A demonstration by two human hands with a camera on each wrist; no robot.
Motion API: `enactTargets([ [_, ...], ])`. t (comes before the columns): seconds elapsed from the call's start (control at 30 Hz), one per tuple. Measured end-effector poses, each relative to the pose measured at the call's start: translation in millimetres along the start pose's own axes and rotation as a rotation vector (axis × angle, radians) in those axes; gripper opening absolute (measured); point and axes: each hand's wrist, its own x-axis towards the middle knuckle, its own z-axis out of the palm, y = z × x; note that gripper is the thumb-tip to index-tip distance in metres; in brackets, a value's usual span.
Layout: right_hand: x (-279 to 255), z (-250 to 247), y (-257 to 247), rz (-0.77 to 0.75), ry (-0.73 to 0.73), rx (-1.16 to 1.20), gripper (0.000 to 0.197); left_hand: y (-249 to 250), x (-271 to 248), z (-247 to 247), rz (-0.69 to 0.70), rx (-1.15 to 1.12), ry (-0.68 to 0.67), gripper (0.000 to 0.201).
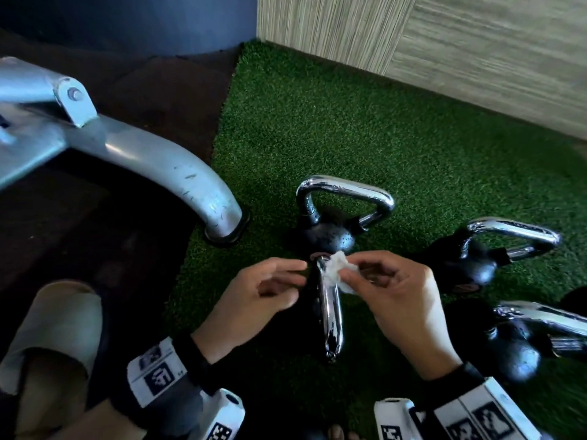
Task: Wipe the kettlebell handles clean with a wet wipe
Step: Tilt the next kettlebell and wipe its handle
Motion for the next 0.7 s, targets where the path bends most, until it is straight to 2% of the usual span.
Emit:
enactTargets([
  [0.07, 4, -11, 11, 0.086, 0.056, 0.063, 0.020, -24, 2, -3, 0.053, 0.347, -0.024, 0.077],
  [0.17, 5, -20, 27, 0.180, 0.103, 0.116, 0.023, -62, 5, 12, 0.104, 0.683, -0.299, 0.131],
  [0.2, 4, -20, 32, 0.207, 0.117, 0.127, 0.025, -72, 6, 22, 0.113, 0.753, -0.342, 0.146],
  [0.27, 2, -19, 42, 0.248, 0.130, 0.146, 0.028, -82, 9, 43, 0.144, 0.804, -0.275, 0.159],
  [0.33, 0, -15, 50, 0.282, 0.126, 0.153, 0.026, -88, 14, 57, 0.222, 0.794, -0.136, 0.152],
  [0.43, -1, -10, 58, 0.322, 0.101, 0.163, 0.022, -90, 20, 58, 0.355, 0.784, -0.016, 0.116],
  [0.5, 0, -5, 63, 0.354, 0.086, 0.177, 0.021, -83, 24, 51, 0.427, 0.755, -0.028, 0.101],
  [0.6, 6, 4, 70, 0.409, 0.064, 0.174, 0.019, -66, 25, 36, 0.540, 0.644, -0.127, 0.083],
  [0.7, 14, 18, 78, 0.459, 0.008, 0.174, 0.015, -57, 23, 26, 0.564, 0.549, -0.124, 0.084],
])
